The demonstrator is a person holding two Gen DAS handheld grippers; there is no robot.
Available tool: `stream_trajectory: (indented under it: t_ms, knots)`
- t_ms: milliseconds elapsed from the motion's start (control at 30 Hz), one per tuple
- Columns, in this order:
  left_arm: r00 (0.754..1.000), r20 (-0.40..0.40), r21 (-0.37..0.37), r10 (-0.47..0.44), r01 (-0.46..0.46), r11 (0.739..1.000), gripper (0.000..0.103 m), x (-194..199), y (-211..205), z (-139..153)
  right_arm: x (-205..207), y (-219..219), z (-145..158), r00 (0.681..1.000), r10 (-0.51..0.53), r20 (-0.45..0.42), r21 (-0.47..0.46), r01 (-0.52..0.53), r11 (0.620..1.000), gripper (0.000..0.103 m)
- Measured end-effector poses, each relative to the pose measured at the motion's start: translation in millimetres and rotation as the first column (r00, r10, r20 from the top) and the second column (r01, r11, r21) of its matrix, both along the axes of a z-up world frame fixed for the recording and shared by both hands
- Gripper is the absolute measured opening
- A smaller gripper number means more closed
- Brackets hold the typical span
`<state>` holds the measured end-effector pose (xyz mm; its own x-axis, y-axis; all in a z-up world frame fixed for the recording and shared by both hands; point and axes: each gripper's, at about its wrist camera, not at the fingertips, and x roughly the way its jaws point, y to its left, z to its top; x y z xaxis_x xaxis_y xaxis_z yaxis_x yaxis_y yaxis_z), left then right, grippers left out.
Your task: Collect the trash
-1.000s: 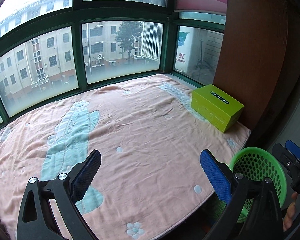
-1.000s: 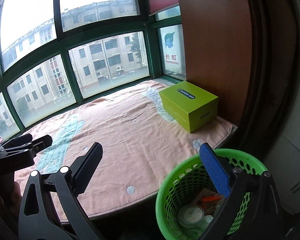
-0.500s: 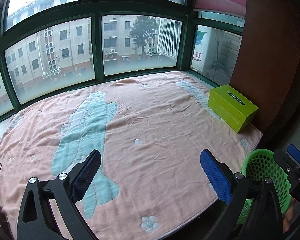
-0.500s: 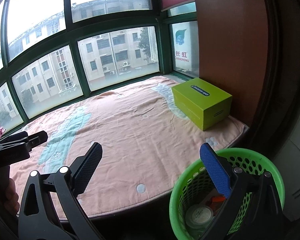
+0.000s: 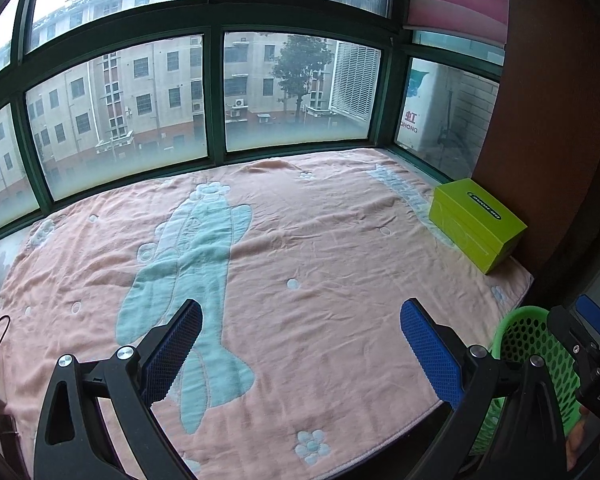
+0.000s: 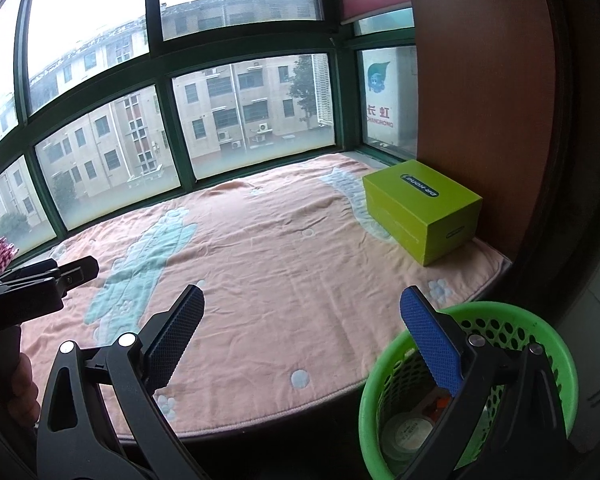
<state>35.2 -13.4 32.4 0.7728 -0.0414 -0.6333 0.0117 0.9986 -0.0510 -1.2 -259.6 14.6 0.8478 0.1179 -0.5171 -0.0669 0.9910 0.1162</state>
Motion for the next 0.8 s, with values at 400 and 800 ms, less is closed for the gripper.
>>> stream_trajectory:
  t_ms: [400,800]
  knots:
    - [1.000,-0.002,-0.005,0.022,-0.022,1.000,0.096,-2.3,6.0,-1.2,1.5,7.3,-2.4,1.000,0.017,-0.006,0.000,-0.017,1.000,0.097]
    - [0.999,0.001,0.002,0.034,-0.034,0.999,0.096,-3.8,8.5,-1.1,2.8,9.1,-5.1,1.000,0.026,-0.010,0.007,-0.025,1.000,0.097]
